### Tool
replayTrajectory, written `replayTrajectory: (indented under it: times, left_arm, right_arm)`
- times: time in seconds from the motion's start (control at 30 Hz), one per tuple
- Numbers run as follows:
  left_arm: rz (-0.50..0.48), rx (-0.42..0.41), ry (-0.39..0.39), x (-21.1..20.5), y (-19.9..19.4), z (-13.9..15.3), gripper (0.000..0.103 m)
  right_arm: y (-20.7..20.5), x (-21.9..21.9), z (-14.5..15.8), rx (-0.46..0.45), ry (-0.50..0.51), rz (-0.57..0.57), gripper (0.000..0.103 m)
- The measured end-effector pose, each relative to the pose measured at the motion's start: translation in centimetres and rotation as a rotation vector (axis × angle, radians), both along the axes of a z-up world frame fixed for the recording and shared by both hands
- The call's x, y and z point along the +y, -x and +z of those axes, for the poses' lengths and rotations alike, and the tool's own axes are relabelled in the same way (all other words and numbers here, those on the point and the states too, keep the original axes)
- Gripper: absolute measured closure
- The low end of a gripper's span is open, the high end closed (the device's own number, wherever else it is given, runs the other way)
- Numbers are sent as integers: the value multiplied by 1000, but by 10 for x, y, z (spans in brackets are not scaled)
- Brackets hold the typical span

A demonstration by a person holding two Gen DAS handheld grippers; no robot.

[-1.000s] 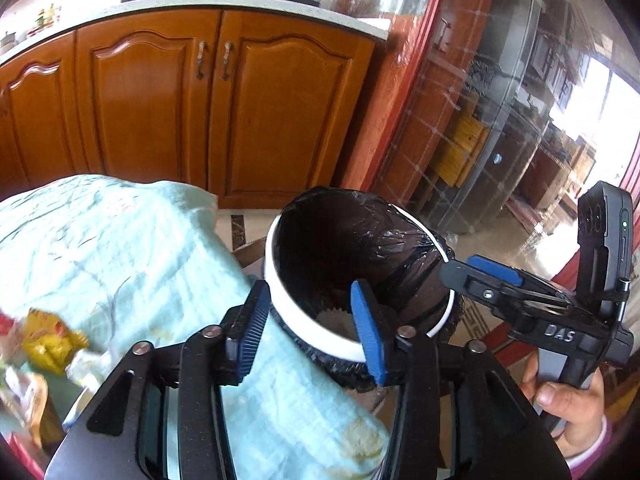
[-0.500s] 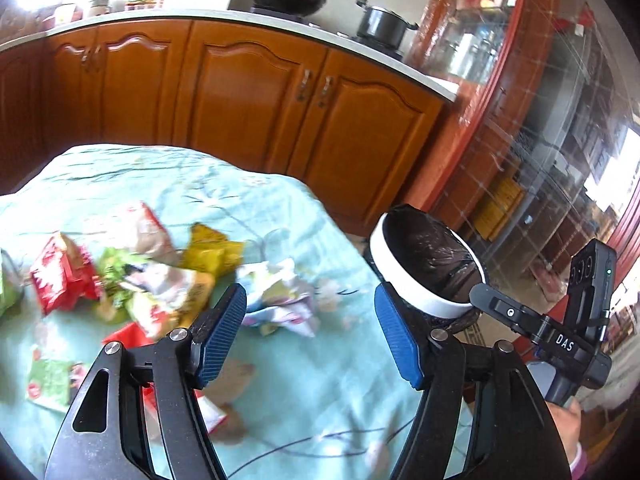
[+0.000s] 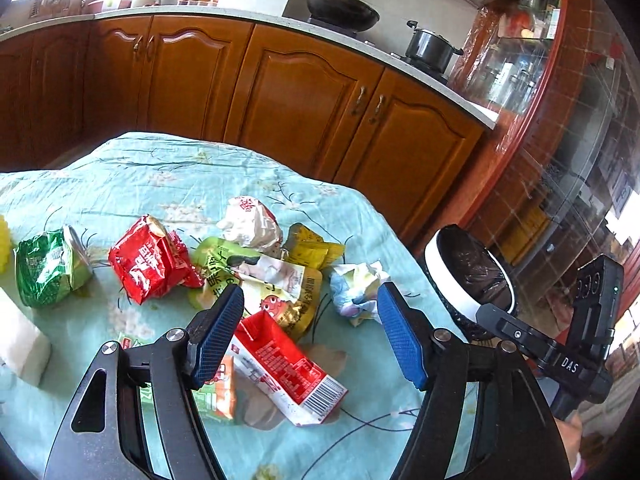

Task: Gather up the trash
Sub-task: 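Grasp the crumpled red-printed white paper with the left gripper while the right grasps the yellow packet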

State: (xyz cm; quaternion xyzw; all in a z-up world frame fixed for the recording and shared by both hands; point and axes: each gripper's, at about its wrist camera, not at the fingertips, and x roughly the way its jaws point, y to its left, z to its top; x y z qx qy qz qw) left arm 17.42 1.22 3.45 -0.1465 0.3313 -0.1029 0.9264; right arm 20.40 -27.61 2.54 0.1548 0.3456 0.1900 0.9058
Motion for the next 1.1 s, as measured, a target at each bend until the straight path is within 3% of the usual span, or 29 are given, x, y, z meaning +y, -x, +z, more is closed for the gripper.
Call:
replayTrajectory:
  times: [0.63, 0.7, 0.87, 0.97, 1.07, 1.1]
  left_arm:
    - [24, 55, -10, 27, -32, -2, 33]
    - [17, 68, -23, 26, -42, -2, 33]
    - [-2, 86, -50, 26, -69, -3, 33]
    - [-20, 106, -83, 23, -85, -7, 33]
    - [-47, 146, -95, 20, -98, -16, 34]
    - [-53, 156, -102, 18, -101, -19, 42]
  right_arm:
    - [-34, 58, 8, 1, 40, 113, 6]
    - [-42, 65, 10, -5, 49, 131, 10]
    - [-71, 85, 11, 18, 90, 188, 41]
    - [-88, 100, 6, 40, 120, 233, 52]
    - [-100, 113, -3, 66, 153, 275, 53]
    - [-104, 117, -7, 76, 163, 285, 53]
